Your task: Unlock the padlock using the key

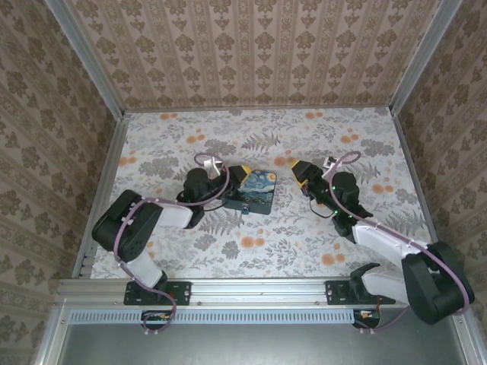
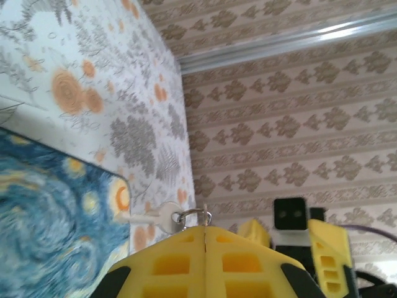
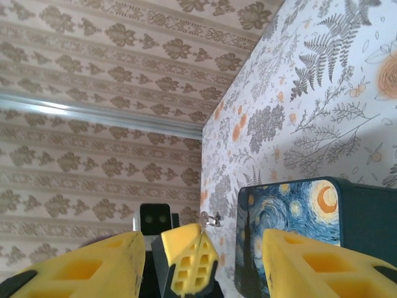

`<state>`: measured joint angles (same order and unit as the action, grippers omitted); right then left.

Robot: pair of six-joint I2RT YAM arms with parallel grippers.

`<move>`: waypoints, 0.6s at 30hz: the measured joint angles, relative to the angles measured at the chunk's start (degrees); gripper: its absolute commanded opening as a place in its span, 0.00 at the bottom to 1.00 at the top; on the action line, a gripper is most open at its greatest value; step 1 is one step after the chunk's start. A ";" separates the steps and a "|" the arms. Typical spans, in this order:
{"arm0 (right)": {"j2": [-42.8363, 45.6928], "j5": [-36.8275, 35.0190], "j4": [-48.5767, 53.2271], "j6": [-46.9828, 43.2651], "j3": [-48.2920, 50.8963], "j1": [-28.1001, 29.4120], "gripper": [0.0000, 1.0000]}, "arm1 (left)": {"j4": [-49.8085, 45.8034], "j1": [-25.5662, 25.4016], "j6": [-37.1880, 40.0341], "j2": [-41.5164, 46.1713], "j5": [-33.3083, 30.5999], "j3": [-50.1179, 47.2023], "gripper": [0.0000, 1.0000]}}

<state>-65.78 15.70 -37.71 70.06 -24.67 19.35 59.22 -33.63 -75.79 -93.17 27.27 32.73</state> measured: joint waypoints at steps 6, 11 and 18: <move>-0.85 7.56 6.49 -8.74 -4.92 -1.49 0.55 | -36.52 0.44 23.41 12.94 3.52 13.09 0.00; -5.84 15.08 5.31 -12.96 -8.50 -1.49 0.54 | -53.55 1.27 38.95 20.02 5.09 21.18 0.00; -10.05 23.76 0.57 -16.11 -12.68 -1.31 0.54 | -66.25 2.23 50.21 19.56 11.39 22.77 0.00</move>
<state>-75.83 39.46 -37.15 53.95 -37.34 18.04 -7.03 -31.40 -25.58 -73.60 38.65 55.51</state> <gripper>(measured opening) 0.538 0.047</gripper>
